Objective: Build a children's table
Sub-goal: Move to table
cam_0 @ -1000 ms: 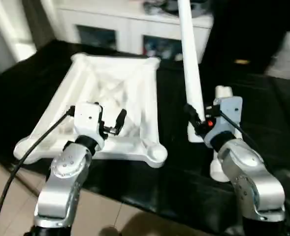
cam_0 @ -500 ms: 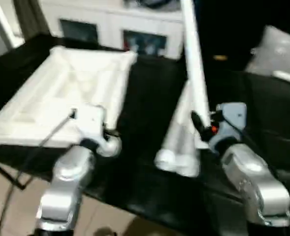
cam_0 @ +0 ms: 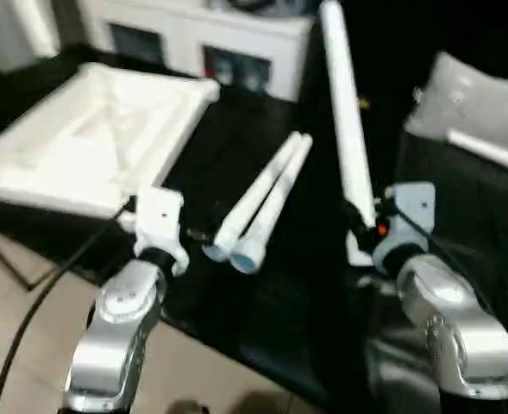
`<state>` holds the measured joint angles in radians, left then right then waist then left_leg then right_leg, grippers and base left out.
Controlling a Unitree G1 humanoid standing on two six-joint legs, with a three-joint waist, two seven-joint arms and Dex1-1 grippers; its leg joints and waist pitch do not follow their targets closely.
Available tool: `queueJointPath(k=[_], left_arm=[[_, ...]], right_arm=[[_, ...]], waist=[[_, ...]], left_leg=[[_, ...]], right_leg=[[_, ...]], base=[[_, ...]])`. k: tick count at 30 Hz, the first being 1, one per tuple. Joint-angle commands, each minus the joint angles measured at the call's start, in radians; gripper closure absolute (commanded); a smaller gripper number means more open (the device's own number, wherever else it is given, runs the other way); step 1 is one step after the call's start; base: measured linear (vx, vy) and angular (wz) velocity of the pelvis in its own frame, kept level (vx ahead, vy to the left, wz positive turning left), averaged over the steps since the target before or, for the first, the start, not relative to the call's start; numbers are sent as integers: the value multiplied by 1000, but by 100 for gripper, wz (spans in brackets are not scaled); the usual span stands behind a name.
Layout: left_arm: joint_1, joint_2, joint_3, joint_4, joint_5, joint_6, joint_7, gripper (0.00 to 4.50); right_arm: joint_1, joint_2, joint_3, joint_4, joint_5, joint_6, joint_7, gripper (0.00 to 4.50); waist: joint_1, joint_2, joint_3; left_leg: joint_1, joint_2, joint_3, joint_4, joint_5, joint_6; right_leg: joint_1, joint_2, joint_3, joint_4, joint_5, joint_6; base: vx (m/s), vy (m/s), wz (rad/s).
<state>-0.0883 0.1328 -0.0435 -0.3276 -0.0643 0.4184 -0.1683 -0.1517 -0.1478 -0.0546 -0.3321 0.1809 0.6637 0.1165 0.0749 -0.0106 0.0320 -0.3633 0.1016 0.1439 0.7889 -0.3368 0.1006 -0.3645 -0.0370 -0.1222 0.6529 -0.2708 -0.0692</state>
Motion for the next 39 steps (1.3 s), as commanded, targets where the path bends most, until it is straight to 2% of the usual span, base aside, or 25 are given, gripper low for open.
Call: queueJointPath(k=[1,2,3,4,6,7,8,9,10,11,12,15,16,17,18,19,21,22,23,24,25,26,28,29,39], left_arm=[[-4,4,2,0,2,8,4,10],[-5,3,2,0,3,9,5,10],[-5,3,2,0,3,9,5,10],[-5,3,2,0,3,9,5,10],[-6,3,3,0,4,8,6,10],[-6,4,3,1,4,8,7,10],[-7,5,4,2,4,8,8,10],[-8,5,5,2,4,8,8,10],[-8,6,6,3,5,9,8,10],[-9,8,9,3,6,10,8,10],[-10,8,9,3,6,11,8,10],[-12,11,11,6,6,10,8,10],[-13,12,11,7,6,10,8,10],[-17,15,12,11,8,8,8,10],[-19,16,12,12,9,7,7,10],[-24,18,11,19,10,2,5,10],[-26,17,12,21,8,1,4,10],[-26,17,14,22,2,5,3,10],[-26,17,14,22,2,5,3,10],[-28,20,13,24,-2,8,-3,10],[-29,22,11,26,-2,10,-5,10],[-30,25,10,27,-2,10,-7,10],[-31,26,10,29,-2,10,-8,10],[-33,27,11,31,-3,10,-8,10],[-35,40,19,42,-4,6,-13,10]], right_arm=[[-3,1,-6,-5,-7,2,-1,261],[-2,-1,-4,-8,-6,5,0,261],[-2,-1,-3,-8,-6,6,1,261],[-2,-1,-3,-8,-6,6,1,261],[-1,-6,4,-13,-1,9,10,261],[0,-4,4,-18,9,12,15,261],[-2,-6,4,-20,14,20,17,261],[-3,-6,4,-21,15,25,18,261],[-4,-7,8,-21,9,23,14,261],[-7,-1,6,-14,2,24,-1,261],[-8,0,4,-11,0,26,-6,261],[-12,6,-5,-5,0,13,-12,261],[-12,5,-5,-4,0,12,-11,261],[-17,10,-11,-4,0,7,-18,261],[-18,10,-12,-5,0,7,-19,261],[-25,11,-13,-6,-1,9,-27,261],[-26,11,-13,-7,-2,11,-29,261],[-31,11,-15,-7,-5,14,-35,261],[-31,11,-15,-7,-5,14,-35,261],[-39,14,-24,-7,-8,18,-42,261],[-43,14,-28,-6,-9,20,-46,261],[-48,14,-34,-5,-8,22,-48,261],[-56,10,-42,-2,-7,24,-50,261],[-60,7,-46,0,-5,24,-49,261],[-79,16,-40,7,-17,24,-50,261]], waist=[[5,-7,-42],[-15,62,-66],[-11,74,-79],[-10,69,-63],[-7,60,-68],[-14,39,-70],[-12,-31,-74],[6,11,-49],[18,-47,-76],[19,-33,-71],[-5,-28,-57],[-7,20,-52],[-20,67,-45],[-24,81,-73],[-9,67,-57],[-28,68,-66],[-22,22,-63],[-6,-28,-72],[39,-30,-72],[36,-40,-60],[34,-31,-48],[34,-14,-38],[23,8,-29],[25,23,-32],[26,42,-50]], left_leg=[[-24,29,-11,-62,-139,2],[87,323,-191,-254,201,122],[107,403,-218,-269,302,142],[83,340,-168,-251,469,132],[70,253,-123,-222,656,263],[45,195,-91,-236,577,340],[-32,65,-109,-192,394,369],[-83,24,-76,-183,280,347],[-78,-13,-3,20,49,230],[-97,13,5,46,-2,86],[-43,8,21,18,-84,-12],[-3,59,8,-98,-104,17],[49,275,-130,-259,-32,71],[81,398,-195,-301,36,115],[87,369,-150,-284,186,103],[93,305,-146,-257,389,208],[35,185,-62,-231,325,307],[-39,-2,7,-84,153,251],[-62,-11,-4,-9,36,82],[-61,-11,-9,-34,68,-3],[-43,-6,-24,-84,121,-113],[-27,25,-40,-131,68,-102],[-37,55,-66,-196,26,-84],[12,81,-58,-214,-35,-94],[11,140,-43,-260,38,-93]], right_leg=[[87,-141,124,-187,-252,-288],[-10,-38,2,-24,-136,21],[-69,-56,10,67,-201,103],[-133,-59,37,163,-185,119],[-143,-58,72,130,-39,46],[-98,-43,77,73,38,-47],[-13,-55,83,-7,121,-216],[7,-95,53,-75,5,-345],[36,-172,68,-158,-130,-491],[44,-179,36,-154,-104,-491],[2,-156,49,-174,-93,-422],[43,-161,21,-228,-330,-159],[0,-53,-52,-121,-269,66],[-34,-62,-32,33,-232,134],[-123,-61,19,136,-195,110],[-147,-76,71,145,-90,61],[-71,-70,117,32,61,-68],[6,-90,149,-87,92,-215],[33,-162,180,-110,125,-192],[19,-146,162,-101,170,-70],[21,-148,126,-111,95,223],[25,-174,162,-148,-136,349],[37,-113,119,-158,-380,332],[6,-96,105,-182,-459,274],[29,-114,98,-130,-89,15]], base=[[-90,-253,18],[-90,-253,18],[-85,-261,4],[-77,-231,-13],[-80,-232,-10],[-74,-306,-4],[-74,-306,-4],[-137,-339,16],[-146,-349,47],[-146,-349,47],[-93,-365,51],[-93,-315,22],[-111,-296,5],[-111,-296,5],[-88,-276,3],[-81,-258,8],[-89,-291,3],[-84,-308,-12],[-84,-308,-12],[-91,-302,-16],[-94,-285,-10],[-94,-285,-10],[-94,-154,-10],[-87,-128,-9],[-20,-24,8]])
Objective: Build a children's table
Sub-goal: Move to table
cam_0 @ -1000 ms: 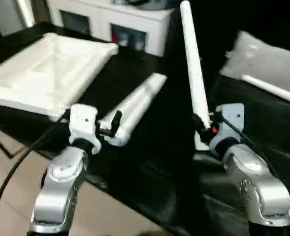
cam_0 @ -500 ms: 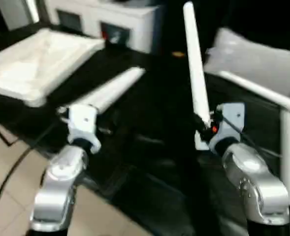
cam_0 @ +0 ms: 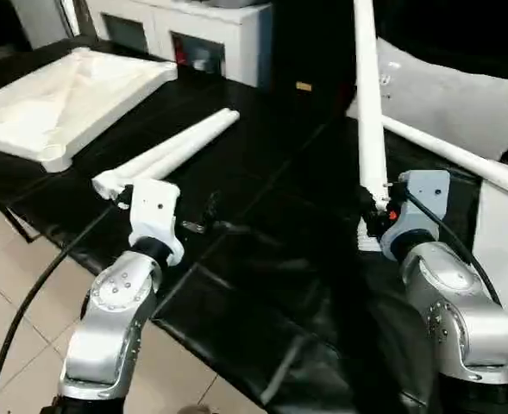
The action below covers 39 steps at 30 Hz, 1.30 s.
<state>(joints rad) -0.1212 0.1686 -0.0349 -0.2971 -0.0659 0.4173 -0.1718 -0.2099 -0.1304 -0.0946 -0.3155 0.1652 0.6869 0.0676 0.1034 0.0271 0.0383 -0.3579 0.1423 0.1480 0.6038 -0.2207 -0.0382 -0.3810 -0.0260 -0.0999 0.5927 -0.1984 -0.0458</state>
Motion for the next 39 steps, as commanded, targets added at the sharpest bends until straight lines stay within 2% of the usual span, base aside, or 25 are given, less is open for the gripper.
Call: queueJointPath(k=[1,2,4,5,6,7,8,9,10,12,15,16,19,21,22,23,25,28,29,31,32,33,35,37,39], left_arm=[[-3,8,10,14,-3,8,-14,10],[-3,8,10,14,-3,8,-15,10],[-3,16,7,16,-4,11,-26,10],[-2,24,1,15,-8,16,-43,10],[-2,26,-1,14,-10,18,-49,10],[-1,33,-5,13,-19,22,-64,10],[2,53,-20,2,-40,30,-109,10],[4,59,-24,-2,-46,33,-123,10],[6,70,-33,-8,-52,26,-142,10],[10,93,-44,-23,-84,54,-192,10],[12,113,-51,-36,-109,93,-233,10],[12,118,-52,-38,-111,98,-241,10],[22,176,-87,-50,-103,107,-305,10],[28,206,-105,-55,-102,109,-338,10],[32,225,-112,-69,-115,116,-364,10],[32,227,-112,-70,-116,117,-366,10],[36,238,-116,-85,-125,126,-379,10],[42,250,-121,-100,-131,137,-392,10],[46,254,-124,-105,-131,138,-395,10],[48,259,-128,-108,-130,139,-397,10],[48,264,-132,-111,-130,141,-398,10],[48,265,-133,-112,-130,142,-398,10],[49,265,-134,-117,-130,144,-401,10],[51,266,-134,-121,-131,147,-403,10],[52,267,-136,-122,-133,150,-406,10]], right_arm=[[-29,-1,-3,-7,-3,0,-7,261],[-29,-1,-3,-6,-3,0,-8,261],[-44,-5,-13,2,-9,8,-21,261],[-63,-20,-20,16,-16,28,-28,261],[-69,-26,-21,21,-17,34,-28,261],[-86,-42,-25,37,-24,52,-28,261],[-133,-90,-42,89,-38,90,-24,261],[-148,-105,-48,106,-42,100,-24,261],[-169,-128,-61,135,-44,100,-18,261],[-225,-209,-88,244,-62,70,2,261],[-274,-301,-88,364,-97,41,25,261],[-285,-316,-90,391,-102,33,27,261],[-343,-446,-34,574,-186,-80,49,261],[-383,-511,-2,694,-231,-151,52,261],[-421,-561,29,805,-276,-214,50,261],[-424,-565,32,814,-279,-219,50,261],[-457,-595,38,908,-296,-258,47,261],[-484,-628,57,1001,-330,-305,42,261],[-499,-654,85,1061,-366,-335,33,261],[-515,-676,109,1115,-394,-365,24,261],[-536,-708,148,1192,-434,-404,13,261],[-542,-717,160,1217,-446,-415,12,261],[-560,-736,190,1285,-484,-451,11,261],[-572,-748,203,1334,-501,-468,7,261],[-582,-757,216,1375,-519,-483,4,261]], waist=[[-5,1,-57],[-6,4,-56],[-6,8,-54],[-10,4,-52],[-10,8,-51],[-12,7,-50],[-15,10,-48],[-16,9,-45],[-15,13,-46],[-15,10,-44],[-13,10,-43],[-14,11,-44],[-15,7,-47],[-13,7,-48],[-13,8,-47],[-16,5,-50],[-16,5,-48],[-16,-1,-47],[-16,2,-48],[-17,0,-46],[-16,-4,-47],[-14,-3,-46],[-18,-5,-47],[-21,-6,-43],[-22,-8,-44]], left_leg=[[3,99,-44,-70,-45,50],[0,95,-42,-68,-34,53],[-1,93,-39,-68,-48,54],[-2,92,-37,-68,-54,53],[-1,91,-37,-68,-60,50],[-1,91,-37,-69,-70,47],[3,88,-36,-69,-90,38],[5,88,-36,-71,-108,31],[7,87,-34,-68,-113,28],[4,84,-31,-68,-123,24],[8,79,-25,-61,-124,27],[0,76,-26,-61,-106,35],[-2,75,-27,-55,-82,58],[-1,72,-21,-49,-60,77],[-5,69,-19,-47,-51,89],[-7,70,-21,-46,-44,95],[-5,71,-17,-44,-45,107],[-6,72,-15,-43,-53,119],[-6,75,-16,-42,-59,116],[-7,71,-12,-39,-63,115],[-7,72,-13,-39,-67,113],[-4,72,-9,-37,-74,115],[-7,75,-13,-37,-80,113],[-9,72,-10,-36,-97,113],[-10,71,-11,-36,-95,116]], right_leg=[[46,-128,79,-62,-93,-38],[47,-130,80,-59,-59,-66],[50,-134,81,-60,-73,-84],[52,-134,82,-63,-87,-86],[51,-133,82,-64,-99,-87],[51,-133,81,-66,-117,-86],[52,-131,82,-70,-161,-80],[51,-128,81,-72,-199,-78],[49,-128,82,-74,-207,-77],[51,-130,83,-78,-238,-76],[48,-127,81,-82,-266,-81],[53,-128,79,-80,-266,-84],[54,-127,72,-77,-262,-99],[52,-124,73,-77,-244,-113],[53,-121,73,-76,-235,-120],[55,-123,68,-72,-236,-131],[53,-120,69,-74,-226,-141],[52,-118,66,-75,-241,-142],[49,-118,63,-75,-262,-146],[48,-117,64,-78,-271,-150],[47,-117,62,-76,-282,-149],[45,-115,65,-78,-279,-145],[45,-116,60,-72,-277,-150],[47,-117,61,-77,-300,-143],[47,-114,61,-75,-294,-138]], base=[[0,0,0],[0,0,0],[0,0,0],[0,0,0],[0,0,0],[0,0,0],[0,0,0],[0,0,0],[0,0,0],[0,0,0],[0,0,0],[0,0,0],[0,0,0],[0,0,0],[0,0,0],[0,0,0],[0,0,0],[0,0,0],[0,0,0],[0,0,0],[0,0,0],[0,0,0],[0,0,0],[0,0,0],[0,0,0]])
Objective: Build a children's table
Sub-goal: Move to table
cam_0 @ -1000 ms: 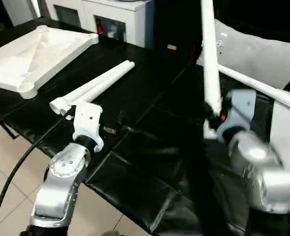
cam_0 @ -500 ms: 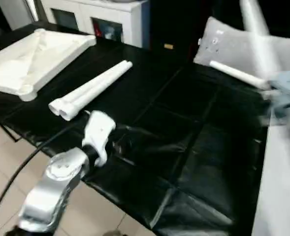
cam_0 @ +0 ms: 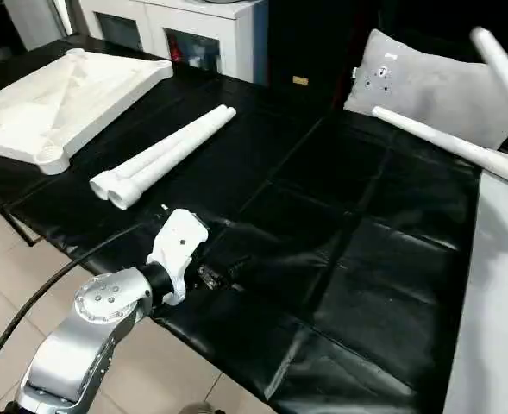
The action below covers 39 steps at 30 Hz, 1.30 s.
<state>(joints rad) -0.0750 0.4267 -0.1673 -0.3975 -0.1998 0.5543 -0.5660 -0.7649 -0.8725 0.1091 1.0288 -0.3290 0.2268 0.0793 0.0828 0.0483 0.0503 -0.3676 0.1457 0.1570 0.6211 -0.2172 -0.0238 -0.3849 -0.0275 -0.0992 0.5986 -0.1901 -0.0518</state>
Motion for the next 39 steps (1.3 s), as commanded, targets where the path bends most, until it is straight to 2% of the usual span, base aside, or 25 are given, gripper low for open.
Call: queueJointPath(k=[1,3,4,7,12,15,17,20,25,28,32,35,36,39], left_arm=[[6,10,-4,-23,0,15,-14,10],[5,11,-6,-22,0,17,-16,10],[4,10,-13,-3,4,6,-19,10],[0,8,-25,38,11,-23,-20,10],[-4,4,-35,90,21,-56,-29,10],[-4,4,-37,106,24,-67,-34,10],[-5,4,-38,130,27,-83,-43,10],[-7,5,-41,152,29,-99,-51,10],[-10,11,-46,169,27,-119,-59,10],[-8,14,-44,171,31,-132,-68,10],[-3,18,-42,169,30,-142,-74,10],[1,23,-37,167,30,-149,-77,10],[1,23,-37,167,30,-149,-77,10],[6,26,-33,166,29,-157,-80,10]], right_arm=[[-34,-18,18,52,-33,-31,-10,261],[-40,-24,30,80,-49,-40,-11,261],[-44,-42,84,126,-104,-49,-10,261],[-75,-53,152,209,-167,-78,3,261],[-78,-61,184,237,-203,-84,23,261],[-86,-61,193,251,-216,-83,41,261],[-102,-63,224,278,-242,-85,72,261],[-113,-64,253,296,-265,-94,113,261],[-118,-62,281,303,-292,-118,172,261],[-125,-57,280,305,-282,-135,203,261],[-136,-42,250,300,-242,-156,276,261],[-149,-25,209,290,-194,-171,319,261],[-149,-25,209,290,-194,-171,319,261],[-165,-12,157,282,-136,-183,326,261]], waist=[[-5,-28,-56],[-7,-28,-54],[-7,-26,-54],[-10,-26,-52],[-20,-27,-53],[-28,-28,-55],[-31,-27,-53],[-30,-26,-52],[-29,-22,-51],[-28,-21,-50],[-28,-22,-48],[-29,-22,-47],[-29,-22,-47],[-29,-24,-48]], left_leg=[[-1,67,-20,-52,-102,103],[0,65,-18,-50,-116,102],[1,65,-19,-50,-121,99],[1,63,-17,-49,-138,99],[-1,65,-20,-50,-151,102],[-4,66,-20,-49,-139,110],[-5,65,-19,-48,-144,115],[-3,66,-18,-47,-156,114],[0,72,-21,-49,-171,109],[1,72,-21,-48,-186,109],[2,73,-22,-47,-212,102],[6,73,-23,-47,-233,96],[5,73,-23,-47,-235,96],[4,73,-24,-48,-221,97]], right_leg=[[49,-113,58,-81,-307,-136],[48,-112,58,-86,-327,-133],[46,-111,56,-86,-344,-134],[45,-109,55,-90,-362,-129],[46,-110,54,-86,-357,-128],[49,-111,55,-83,-333,-140],[47,-110,53,-85,-344,-150],[45,-111,53,-88,-371,-148],[44,-112,55,-85,-363,-156],[42,-114,56,-86,-374,-161],[40,-115,55,-88,-421,-151],[37,-115,54,-91,-450,-142],[37,-115,54,-91,-452,-142],[38,-115,55,-89,-435,-144]], base=[[0,0,0],[0,0,0],[0,0,0],[0,0,0],[0,0,0],[0,0,0],[0,0,0],[0,0,0],[0,0,0],[0,0,0],[0,0,0],[0,0,0],[0,0,0],[0,0,0]])
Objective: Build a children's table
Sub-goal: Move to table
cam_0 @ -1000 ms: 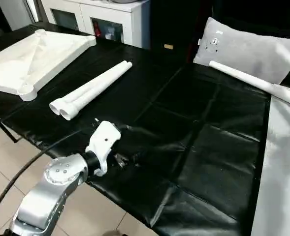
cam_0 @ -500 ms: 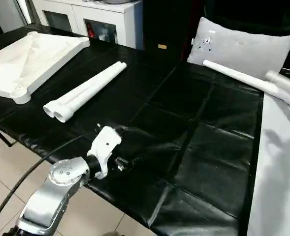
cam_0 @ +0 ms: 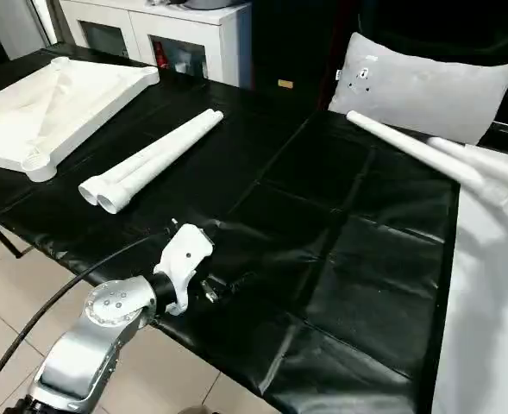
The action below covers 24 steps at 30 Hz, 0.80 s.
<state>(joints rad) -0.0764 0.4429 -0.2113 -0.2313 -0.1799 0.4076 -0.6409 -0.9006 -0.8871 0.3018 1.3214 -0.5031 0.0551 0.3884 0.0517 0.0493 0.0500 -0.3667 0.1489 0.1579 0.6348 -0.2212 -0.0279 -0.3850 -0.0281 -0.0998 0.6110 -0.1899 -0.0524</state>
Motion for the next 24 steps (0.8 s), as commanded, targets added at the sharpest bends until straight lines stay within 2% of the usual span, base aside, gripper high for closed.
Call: queueJointPath(k=[1,3,5,7,8,11,17,19,21,22,24], left_arm=[[8,11,13,-1,8,-14,-4,10],[10,11,16,-1,10,-21,-2,10],[10,12,17,1,10,-24,-1,10],[9,12,18,3,10,-28,-1,10],[6,11,17,6,11,-31,-1,10],[2,11,16,10,12,-35,-2,10],[2,13,16,7,10,-35,0,10],[2,13,16,5,10,-34,1,10],[3,13,16,3,9,-32,1,10],[5,14,17,4,10,-34,3,10],[6,14,17,4,10,-35,4,10]], right_arm=[[-33,10,-62,-14,68,-16,37,261],[-38,22,-111,-21,119,-41,41,261],[-41,26,-130,-23,138,-58,32,261],[-49,30,-156,-17,161,-41,28,261],[-46,23,-147,-11,144,-46,-12,261],[-38,10,-140,1,125,-54,-101,261],[-6,-20,-119,22,81,-28,-236,261],[3,-27,-109,27,68,-14,-254,261],[23,-39,-75,37,32,14,-273,261],[46,-48,-49,44,3,32,-267,261],[52,-49,-45,46,-4,36,-263,261]], waist=[[3,-25,-50],[5,-24,-52],[8,-21,-56],[11,-20,-57],[14,-16,-57],[15,-16,-57],[15,-22,-55],[15,-21,-55],[14,-24,-54],[12,-31,-53],[12,-30,-52]], left_leg=[[2,71,-25,-61,-211,104],[-1,72,-25,-61,-194,111],[-3,72,-24,-59,-162,118],[-4,71,-23,-58,-141,127],[-5,73,-24,-58,-139,128],[-1,72,-23,-59,-145,117],[-4,67,-20,-59,-156,105],[-3,66,-20,-59,-158,102],[-4,63,-19,-58,-158,103],[-7,62,-18,-58,-159,103],[-5,61,-18,-57,-165,103]], right_leg=[[39,-116,56,-98,-424,-147],[41,-117,57,-95,-401,-151],[43,-115,58,-90,-348,-167],[43,-113,58,-86,-313,-181],[43,-114,58,-85,-307,-185],[40,-113,58,-89,-313,-183],[42,-112,57,-90,-335,-164],[41,-110,57,-92,-344,-158],[42,-109,55,-92,-353,-153],[42,-110,55,-95,-367,-146],[41,-111,54,-97,-397,-135]], base=[[0,0,0],[0,0,0],[0,0,0],[0,0,0],[0,0,0],[0,0,0],[0,0,0],[0,0,0],[0,0,0],[0,0,0],[0,0,0]])
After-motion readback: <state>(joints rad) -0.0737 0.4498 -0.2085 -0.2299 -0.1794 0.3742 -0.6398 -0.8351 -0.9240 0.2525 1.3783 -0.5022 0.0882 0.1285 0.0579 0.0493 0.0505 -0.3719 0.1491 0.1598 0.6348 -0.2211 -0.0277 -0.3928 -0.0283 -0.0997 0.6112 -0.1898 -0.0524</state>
